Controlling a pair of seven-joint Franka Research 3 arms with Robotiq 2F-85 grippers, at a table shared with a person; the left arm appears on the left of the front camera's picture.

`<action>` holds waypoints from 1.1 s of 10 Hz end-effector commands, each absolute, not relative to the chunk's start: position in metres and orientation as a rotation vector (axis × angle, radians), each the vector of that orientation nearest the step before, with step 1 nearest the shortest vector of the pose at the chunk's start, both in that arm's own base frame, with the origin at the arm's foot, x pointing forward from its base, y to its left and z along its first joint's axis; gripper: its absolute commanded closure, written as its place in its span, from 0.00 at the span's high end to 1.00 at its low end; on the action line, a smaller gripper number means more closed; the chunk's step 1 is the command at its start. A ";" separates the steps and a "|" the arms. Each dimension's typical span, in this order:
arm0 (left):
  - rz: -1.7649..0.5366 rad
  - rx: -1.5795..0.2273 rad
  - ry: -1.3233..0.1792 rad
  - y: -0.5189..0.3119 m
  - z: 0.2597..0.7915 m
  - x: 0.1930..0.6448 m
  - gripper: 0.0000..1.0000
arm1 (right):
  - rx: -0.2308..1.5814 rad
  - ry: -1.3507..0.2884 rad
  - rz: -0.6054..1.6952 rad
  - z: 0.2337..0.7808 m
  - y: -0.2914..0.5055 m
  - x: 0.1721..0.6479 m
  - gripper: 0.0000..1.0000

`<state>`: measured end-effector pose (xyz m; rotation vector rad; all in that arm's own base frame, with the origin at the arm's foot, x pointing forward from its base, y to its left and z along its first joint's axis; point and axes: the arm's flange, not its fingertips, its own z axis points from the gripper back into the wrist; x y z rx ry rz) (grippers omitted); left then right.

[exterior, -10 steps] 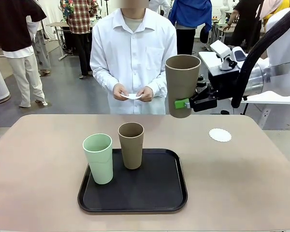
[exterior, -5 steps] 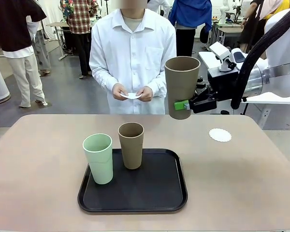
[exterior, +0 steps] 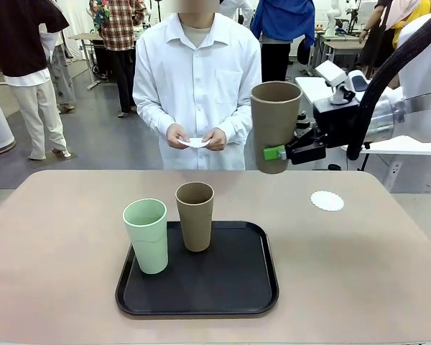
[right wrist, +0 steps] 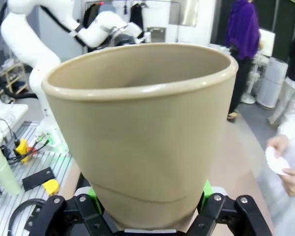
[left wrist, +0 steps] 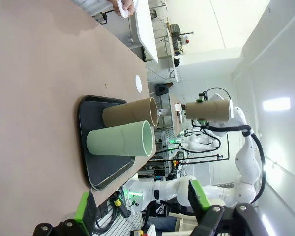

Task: Place coasters on the table and set cups on them.
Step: Pick up one Reusable plastic cup and place it on a coaster set by the human.

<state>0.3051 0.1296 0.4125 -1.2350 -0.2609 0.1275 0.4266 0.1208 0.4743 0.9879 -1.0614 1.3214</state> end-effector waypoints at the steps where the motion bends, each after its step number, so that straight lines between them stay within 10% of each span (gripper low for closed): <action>1: 0.121 -1.241 -0.268 0.131 0.413 0.304 1.00 | 1.016 -1.156 1.179 0.476 0.066 0.481 0.81; 11: 0.121 -1.241 -0.268 0.131 0.413 0.304 1.00 | 0.856 -1.203 0.881 0.462 -0.073 0.561 0.81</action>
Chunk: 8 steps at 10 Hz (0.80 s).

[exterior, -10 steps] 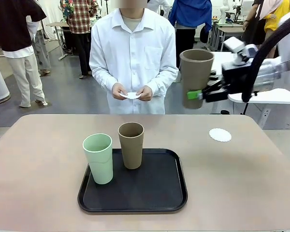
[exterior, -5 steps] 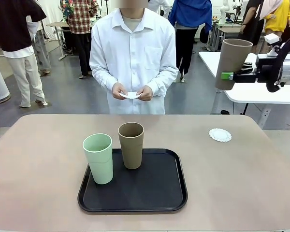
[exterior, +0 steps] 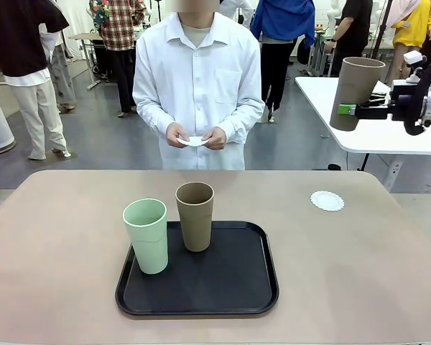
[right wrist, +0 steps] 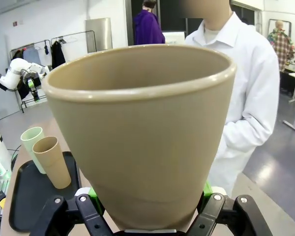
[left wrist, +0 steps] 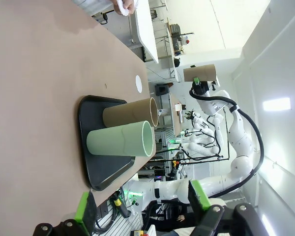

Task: Place coasters on the table and set cups on them.
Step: Pick up one Reusable plastic cup and place it on a coaster set by the human.

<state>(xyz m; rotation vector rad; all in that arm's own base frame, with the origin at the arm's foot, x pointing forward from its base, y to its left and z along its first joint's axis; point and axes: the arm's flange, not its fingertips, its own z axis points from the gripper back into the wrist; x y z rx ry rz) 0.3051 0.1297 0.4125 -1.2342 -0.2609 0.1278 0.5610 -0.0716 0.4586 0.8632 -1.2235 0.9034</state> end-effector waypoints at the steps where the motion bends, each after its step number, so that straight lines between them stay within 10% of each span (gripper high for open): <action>1: 0.121 -1.241 -0.268 0.131 0.413 0.304 1.00 | 0.849 -1.203 0.878 0.461 -0.078 0.558 0.81; 8: 0.121 -1.241 -0.268 0.131 0.413 0.304 1.00 | 0.822 -1.205 0.884 0.452 -0.090 0.557 0.81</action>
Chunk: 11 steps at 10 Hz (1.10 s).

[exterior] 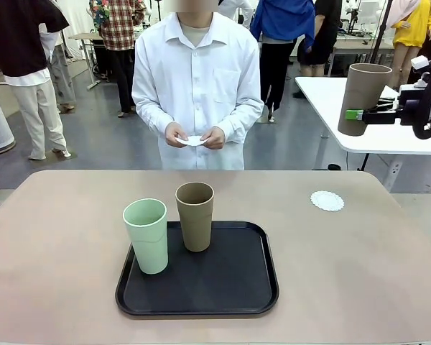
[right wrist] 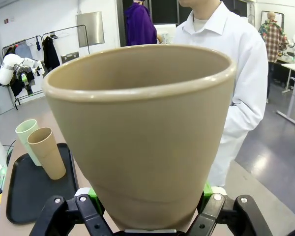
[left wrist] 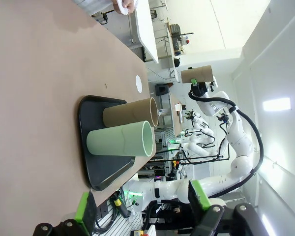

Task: Place coasters on the table and set cups on them.
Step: Pick up one Reusable plastic cup and place it on a coaster set by the human.

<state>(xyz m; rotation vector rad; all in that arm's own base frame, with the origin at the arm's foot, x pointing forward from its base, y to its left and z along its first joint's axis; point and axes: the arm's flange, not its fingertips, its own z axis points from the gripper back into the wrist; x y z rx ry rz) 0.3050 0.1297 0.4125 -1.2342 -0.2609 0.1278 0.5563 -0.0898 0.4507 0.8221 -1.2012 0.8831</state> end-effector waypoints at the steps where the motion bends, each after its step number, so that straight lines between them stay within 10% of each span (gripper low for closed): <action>1: 0.121 -1.241 -0.268 0.131 0.413 0.304 1.00 | 0.822 -1.205 0.884 0.452 -0.090 0.557 0.81; 11: 0.121 -1.241 -0.268 0.131 0.413 0.304 1.00 | 0.863 -1.108 1.172 0.342 -0.096 0.566 0.81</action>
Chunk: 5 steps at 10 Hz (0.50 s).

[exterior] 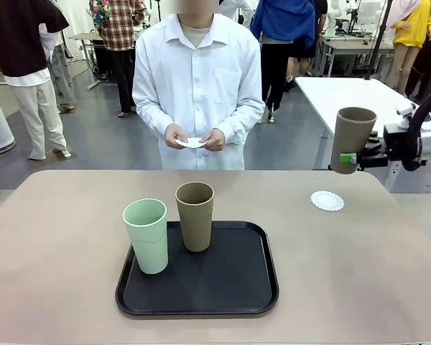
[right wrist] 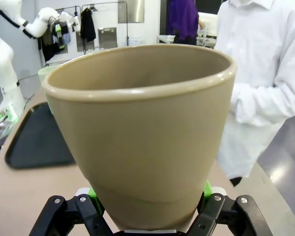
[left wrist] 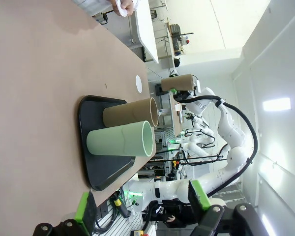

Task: Place coasters on the table and set cups on them.
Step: Pick up one Reusable plastic cup and place it on a coaster set by the human.

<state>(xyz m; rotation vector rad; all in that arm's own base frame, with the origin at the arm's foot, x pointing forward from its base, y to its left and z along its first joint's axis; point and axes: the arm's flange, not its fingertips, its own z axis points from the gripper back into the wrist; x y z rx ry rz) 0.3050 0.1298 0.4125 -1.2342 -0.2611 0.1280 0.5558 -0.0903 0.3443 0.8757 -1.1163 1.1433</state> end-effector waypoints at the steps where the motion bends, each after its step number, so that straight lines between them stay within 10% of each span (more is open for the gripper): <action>1: 0.121 -1.241 -0.268 0.131 0.413 0.304 1.00 | 0.881 -1.092 1.164 0.328 -0.095 0.570 0.81; 5: 0.121 -1.241 -0.268 0.131 0.413 0.304 1.00 | 0.996 -1.032 1.093 0.283 -0.089 0.585 0.81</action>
